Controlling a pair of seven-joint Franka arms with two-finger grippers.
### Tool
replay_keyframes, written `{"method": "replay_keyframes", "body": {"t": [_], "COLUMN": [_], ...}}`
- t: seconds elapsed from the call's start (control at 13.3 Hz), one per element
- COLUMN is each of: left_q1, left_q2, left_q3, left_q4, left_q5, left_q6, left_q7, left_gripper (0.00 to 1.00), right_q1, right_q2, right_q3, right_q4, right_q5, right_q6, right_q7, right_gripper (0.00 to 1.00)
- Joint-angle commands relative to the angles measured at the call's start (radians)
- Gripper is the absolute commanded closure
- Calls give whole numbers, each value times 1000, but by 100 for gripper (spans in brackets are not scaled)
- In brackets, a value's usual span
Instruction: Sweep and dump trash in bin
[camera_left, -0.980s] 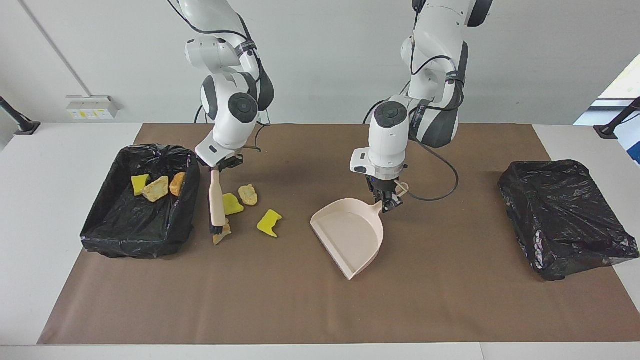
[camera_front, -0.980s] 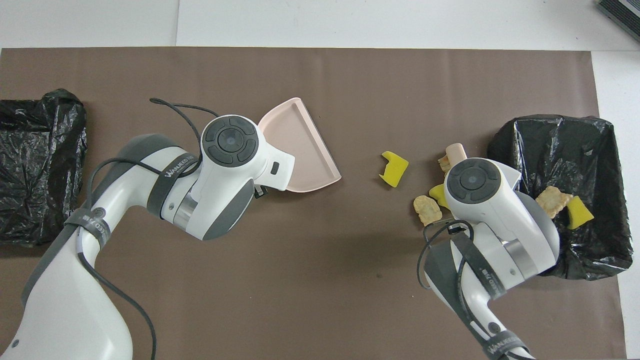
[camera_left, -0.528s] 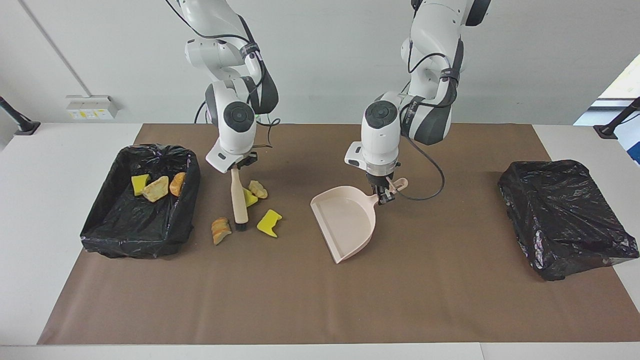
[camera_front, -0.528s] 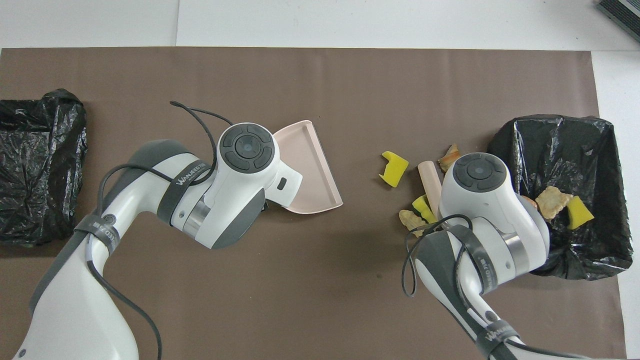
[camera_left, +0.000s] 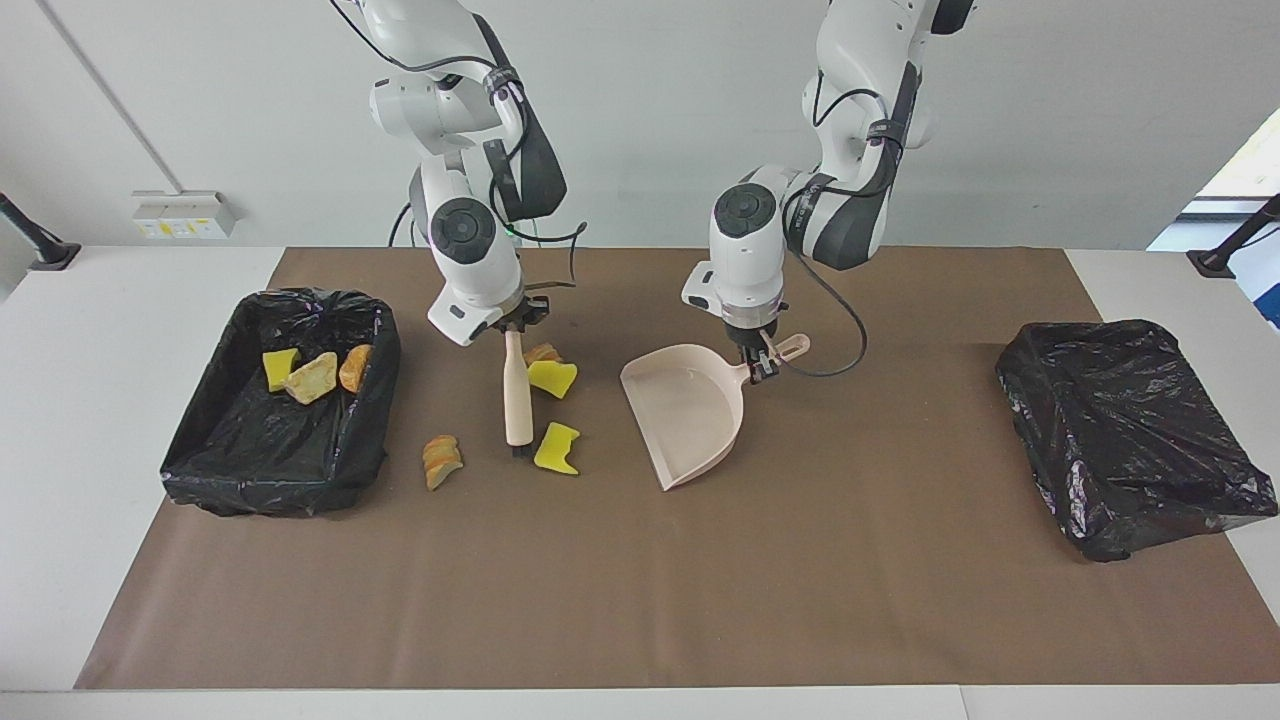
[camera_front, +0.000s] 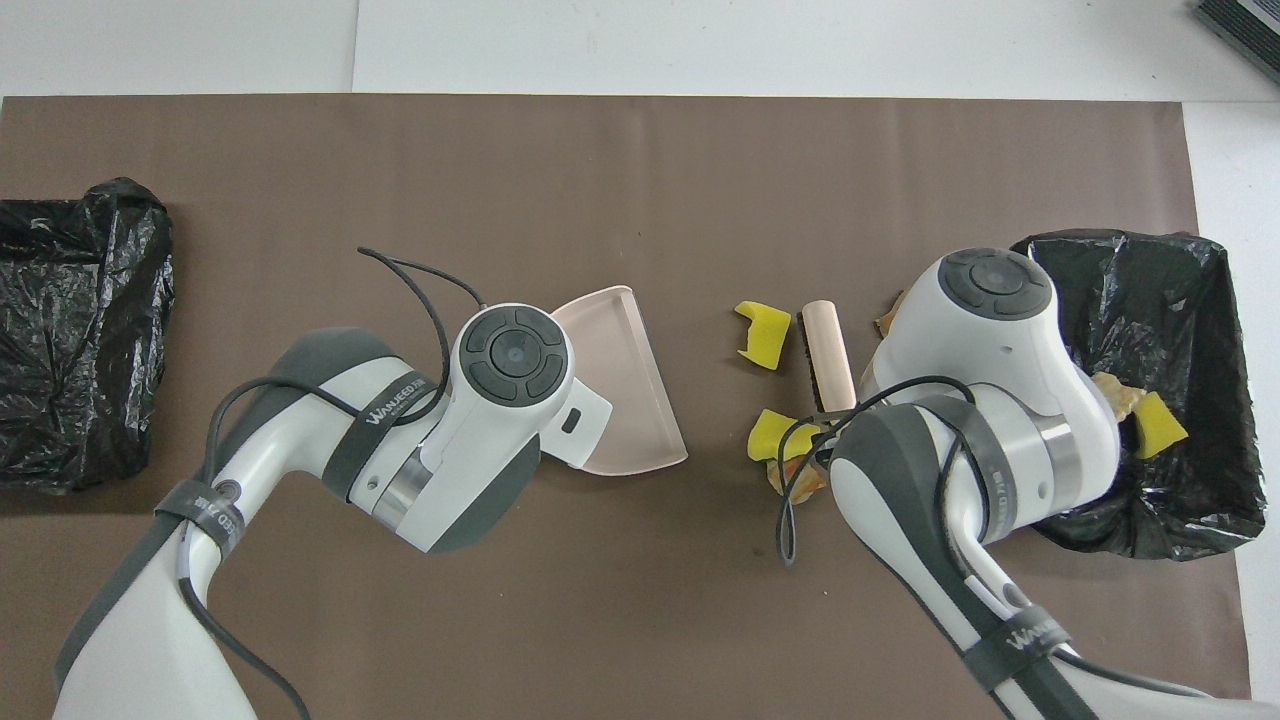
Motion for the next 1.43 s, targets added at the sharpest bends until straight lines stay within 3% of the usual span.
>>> {"method": "replay_keyframes", "body": {"t": [0.0,0.3,0.45,0.75,1.36], "left_q1": [-27,-36,-69,-106,-94], "left_q2": [-38,-66,-87,-103,-143], "left_q3": [11,11,13,15,13], "left_q4": [-46,-93,-122,-136,-213], "left_q5": [13,13,15,15,24], "left_q6": [2,2,1,-10,8], "left_q7": [7,5,4,2,-9], "left_gripper": [100,100,100,100,100], "right_q1": [-21,46,53,71,96], "right_q2": [-36,-188,-176,-137,-129], "right_q3": [7,13,15,15,15], "right_q4": [16,-216,-245,-267,-273], "right_q5": [-94,-130,-98,81,638], "right_q6": [-80,-36,-8,98,159], "right_q7": [76,215,210,144,-57], "right_gripper": [100,100,100,100,100]}}
